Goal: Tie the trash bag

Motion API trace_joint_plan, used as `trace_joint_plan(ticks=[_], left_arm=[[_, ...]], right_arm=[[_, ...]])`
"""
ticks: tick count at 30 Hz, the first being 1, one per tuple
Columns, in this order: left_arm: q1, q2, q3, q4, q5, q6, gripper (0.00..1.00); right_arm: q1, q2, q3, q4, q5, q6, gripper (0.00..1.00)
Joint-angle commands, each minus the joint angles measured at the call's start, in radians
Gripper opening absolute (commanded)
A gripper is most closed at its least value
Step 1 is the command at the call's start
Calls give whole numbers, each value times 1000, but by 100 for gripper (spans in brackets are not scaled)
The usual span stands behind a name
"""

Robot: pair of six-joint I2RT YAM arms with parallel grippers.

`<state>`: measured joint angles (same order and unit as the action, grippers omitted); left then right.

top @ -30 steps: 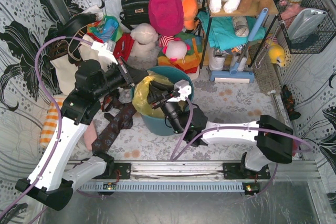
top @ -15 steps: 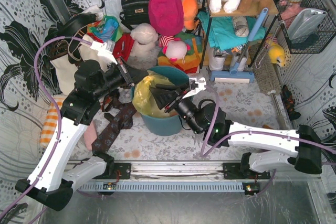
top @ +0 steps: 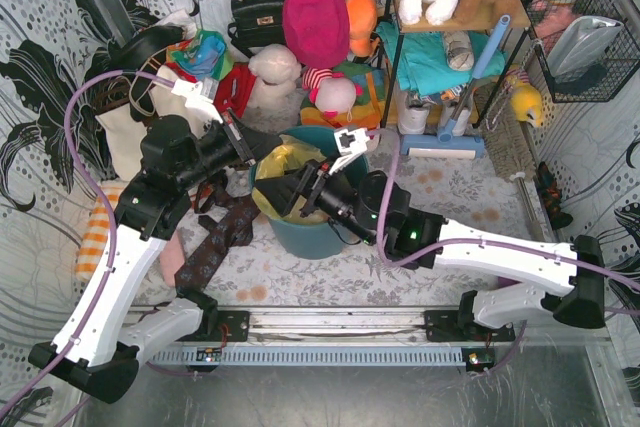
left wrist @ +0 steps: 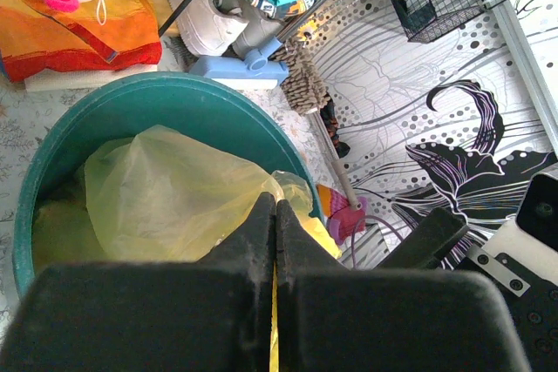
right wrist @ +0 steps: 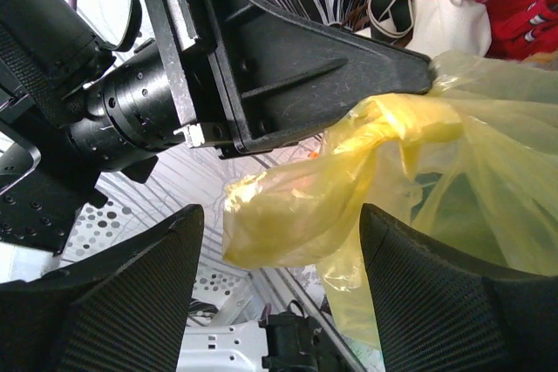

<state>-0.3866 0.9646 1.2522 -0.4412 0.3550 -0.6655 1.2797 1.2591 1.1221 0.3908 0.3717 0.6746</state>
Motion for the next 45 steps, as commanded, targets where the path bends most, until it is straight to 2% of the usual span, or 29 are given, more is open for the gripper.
trace_joint_plan(ticks=[1,3,5,11,14,31,45], left_arm=[[-8,-15,-11,71,5,-9,0],[-8,-15,-13,74,5,-11,0],[-8,-14,-13,76,8,-12,0],[-7,-15,-15,76,0,-7,0],[-8,-14,-22,83,-12,-6,0],[-7,11,15,41,-103,49,0],[-8,2,-9,23,-166,82,0]], right_arm=[[6,45,98,-78,-30,62,72],[6,60,122,-101,-20,61,69],[6,62,131,-119,4,55,61],[6,18,79,-125,69,63,14],[6,2,65,-148,85,61,0],[6,-224,-129,-370,212,148,0],[6,-345,-179,-553,336,194,0]])
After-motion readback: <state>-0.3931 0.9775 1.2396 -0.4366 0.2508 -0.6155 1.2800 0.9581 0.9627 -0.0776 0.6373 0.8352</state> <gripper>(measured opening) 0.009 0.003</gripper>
